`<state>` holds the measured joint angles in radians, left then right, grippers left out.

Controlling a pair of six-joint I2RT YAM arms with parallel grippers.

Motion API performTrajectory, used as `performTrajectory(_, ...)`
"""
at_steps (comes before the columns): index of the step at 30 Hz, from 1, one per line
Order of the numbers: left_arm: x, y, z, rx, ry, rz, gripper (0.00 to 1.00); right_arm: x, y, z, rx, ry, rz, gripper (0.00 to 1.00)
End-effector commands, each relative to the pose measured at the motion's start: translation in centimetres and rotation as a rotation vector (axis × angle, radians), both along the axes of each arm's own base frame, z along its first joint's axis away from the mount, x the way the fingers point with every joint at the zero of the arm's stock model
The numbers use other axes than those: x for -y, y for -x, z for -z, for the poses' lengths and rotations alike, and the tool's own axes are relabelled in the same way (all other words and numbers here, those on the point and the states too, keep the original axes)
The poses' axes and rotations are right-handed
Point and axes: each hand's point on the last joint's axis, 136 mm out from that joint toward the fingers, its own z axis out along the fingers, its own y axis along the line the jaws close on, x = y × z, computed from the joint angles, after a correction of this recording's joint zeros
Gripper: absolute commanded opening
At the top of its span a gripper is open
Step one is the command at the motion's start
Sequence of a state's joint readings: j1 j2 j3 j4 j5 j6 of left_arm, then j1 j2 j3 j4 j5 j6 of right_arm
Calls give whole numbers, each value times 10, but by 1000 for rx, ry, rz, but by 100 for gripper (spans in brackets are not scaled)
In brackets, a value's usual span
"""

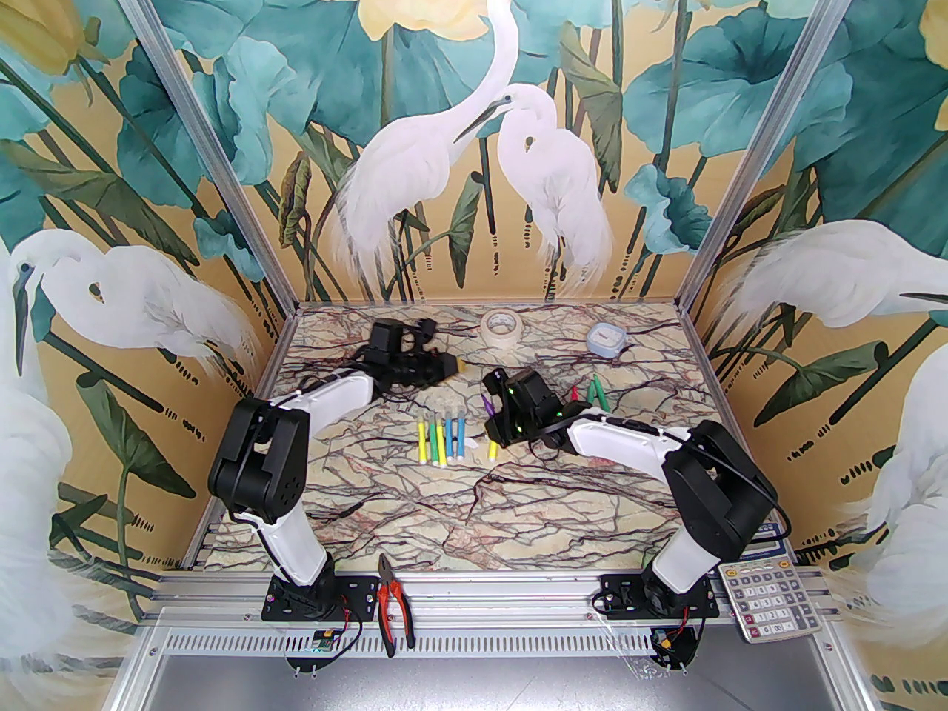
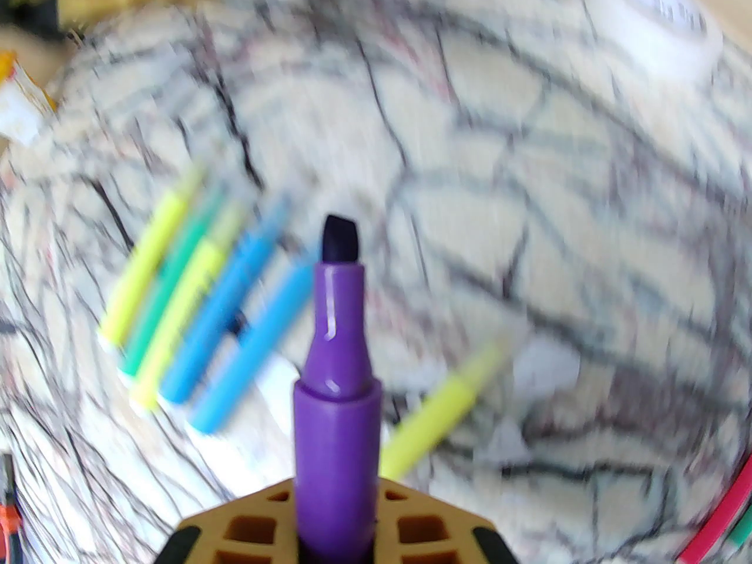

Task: Open the pen caps

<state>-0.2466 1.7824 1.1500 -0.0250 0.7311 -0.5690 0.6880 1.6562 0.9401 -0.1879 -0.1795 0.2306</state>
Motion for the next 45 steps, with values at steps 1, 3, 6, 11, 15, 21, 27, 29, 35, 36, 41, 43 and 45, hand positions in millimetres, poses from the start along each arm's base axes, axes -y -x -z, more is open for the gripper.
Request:
performTrajectory(1, -6, -9, -7, 25, -37, -39, 0, 7, 1, -2, 20, 29, 7, 0)
performTrajectory(3, -14, -8, 3, 2, -107, -48, 0, 13, -5, -2, 42, 64, 35, 0)
performTrajectory(6, -30, -3, 20, -28, -247, -66, 0, 25, -15, -1, 68, 112, 86, 0)
performTrajectory(11, -64, 9, 46, -80, -481, -99, 0, 44, -37, -2, 70, 129, 205, 0)
performTrajectory(15, -91, 19, 68, -138, -652, -123, 0, 64, -55, 1, 47, 145, 319, 0)
performTrajectory(21, -116, 26, 90, -207, -805, -148, 0, 91, -74, 13, -10, 182, 460, 0)
performTrajectory(27, -126, 26, 104, -243, -868, -154, 0, 108, -78, 27, -61, 215, 533, 0)
performTrajectory(29, -127, 25, 107, -252, -879, -153, 0, 111, -79, 30, -68, 227, 547, 0)
performTrajectory(35, -132, 24, 121, -275, -916, -150, 0, 118, -81, 37, -83, 249, 575, 0)
performTrajectory(36, -133, 24, 122, -278, -923, -152, 0, 119, -81, 38, -84, 254, 580, 0)
performTrajectory(41, -135, 22, 124, -278, -940, -156, 0, 126, -83, 45, -101, 270, 606, 0)
performTrajectory(43, -136, 20, 125, -278, -948, -159, 2, 129, -83, 48, -107, 277, 616, 0)
performTrajectory(45, -137, 19, 126, -282, -957, -158, 4, 132, -82, 52, -118, 277, 627, 0)
